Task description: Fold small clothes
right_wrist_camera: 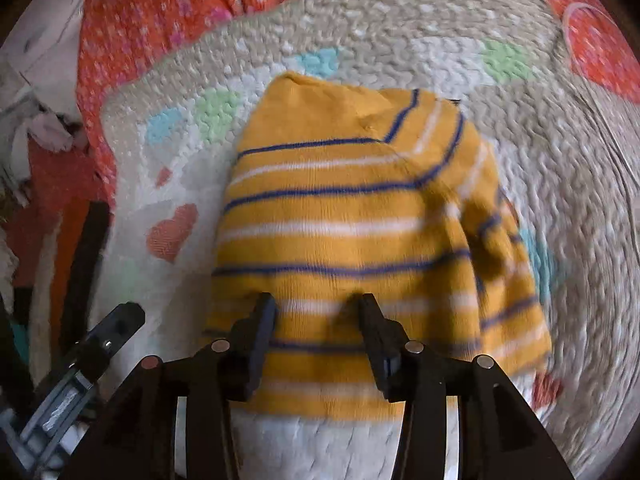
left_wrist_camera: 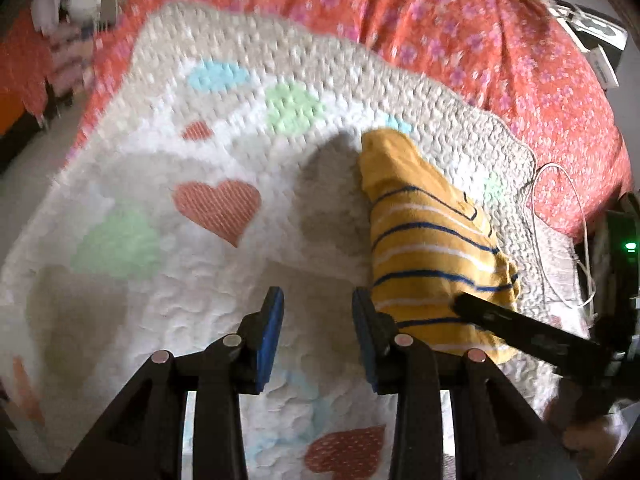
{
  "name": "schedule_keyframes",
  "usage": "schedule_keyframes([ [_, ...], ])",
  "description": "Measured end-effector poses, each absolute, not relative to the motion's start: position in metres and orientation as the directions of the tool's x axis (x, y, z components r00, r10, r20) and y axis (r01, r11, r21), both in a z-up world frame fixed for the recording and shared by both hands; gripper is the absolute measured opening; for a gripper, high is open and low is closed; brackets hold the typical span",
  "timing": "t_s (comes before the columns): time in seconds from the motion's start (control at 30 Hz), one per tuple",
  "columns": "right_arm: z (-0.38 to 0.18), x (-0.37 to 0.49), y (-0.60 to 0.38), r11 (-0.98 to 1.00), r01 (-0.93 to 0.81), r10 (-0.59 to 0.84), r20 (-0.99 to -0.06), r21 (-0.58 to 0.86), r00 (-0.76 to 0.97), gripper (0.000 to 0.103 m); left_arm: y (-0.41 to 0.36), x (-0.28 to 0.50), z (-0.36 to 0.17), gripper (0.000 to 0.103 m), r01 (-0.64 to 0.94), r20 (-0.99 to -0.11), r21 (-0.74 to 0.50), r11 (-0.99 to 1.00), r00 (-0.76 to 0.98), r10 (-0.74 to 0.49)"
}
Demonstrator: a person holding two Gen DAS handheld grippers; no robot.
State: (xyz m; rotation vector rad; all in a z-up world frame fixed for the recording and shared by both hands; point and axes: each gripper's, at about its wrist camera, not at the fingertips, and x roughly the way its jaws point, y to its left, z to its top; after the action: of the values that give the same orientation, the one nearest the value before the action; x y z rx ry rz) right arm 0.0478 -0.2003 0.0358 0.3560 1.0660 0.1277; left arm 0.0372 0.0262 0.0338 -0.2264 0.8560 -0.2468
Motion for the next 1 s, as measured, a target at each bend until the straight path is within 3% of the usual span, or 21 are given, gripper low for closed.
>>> schedule_keyframes([
  [0.2,0.067,-0.019,-0.209,0.948,0.032,0.249,-0.801,0.317,0.545,0.052,0.033,-0.015,0.056,0.062,0.103,-0.636,-0.141,0.985,0.753,-0.170],
  [0.37,0.071,-0.067,-0.227,0.943,0.065,0.230,-0.778,0.327,0.585,0.056,0.030,-0.051,0.079,0.079,0.100,-0.635,-0.059,0.993,0.764,-0.115],
  [0.47,0.066,-0.078,-0.234,0.931,0.089,0.238,-0.774,0.354,0.586,0.056,0.023,-0.068,0.097,0.080,0.110,-0.639,0.002,0.994,0.765,-0.083],
  [0.63,0.070,-0.094,-0.237,0.927,0.079,0.246,-0.753,0.367,0.610,0.056,0.009,-0.084,0.117,0.080,0.140,-0.676,-0.025,0.990,0.727,-0.120],
  [1.0,0.072,-0.108,-0.265,0.938,0.088,0.200,-0.729,0.336,0.654,0.060,-0.040,-0.104,0.106,0.080,0.225,-0.734,0.033,0.974,0.667,-0.129],
])
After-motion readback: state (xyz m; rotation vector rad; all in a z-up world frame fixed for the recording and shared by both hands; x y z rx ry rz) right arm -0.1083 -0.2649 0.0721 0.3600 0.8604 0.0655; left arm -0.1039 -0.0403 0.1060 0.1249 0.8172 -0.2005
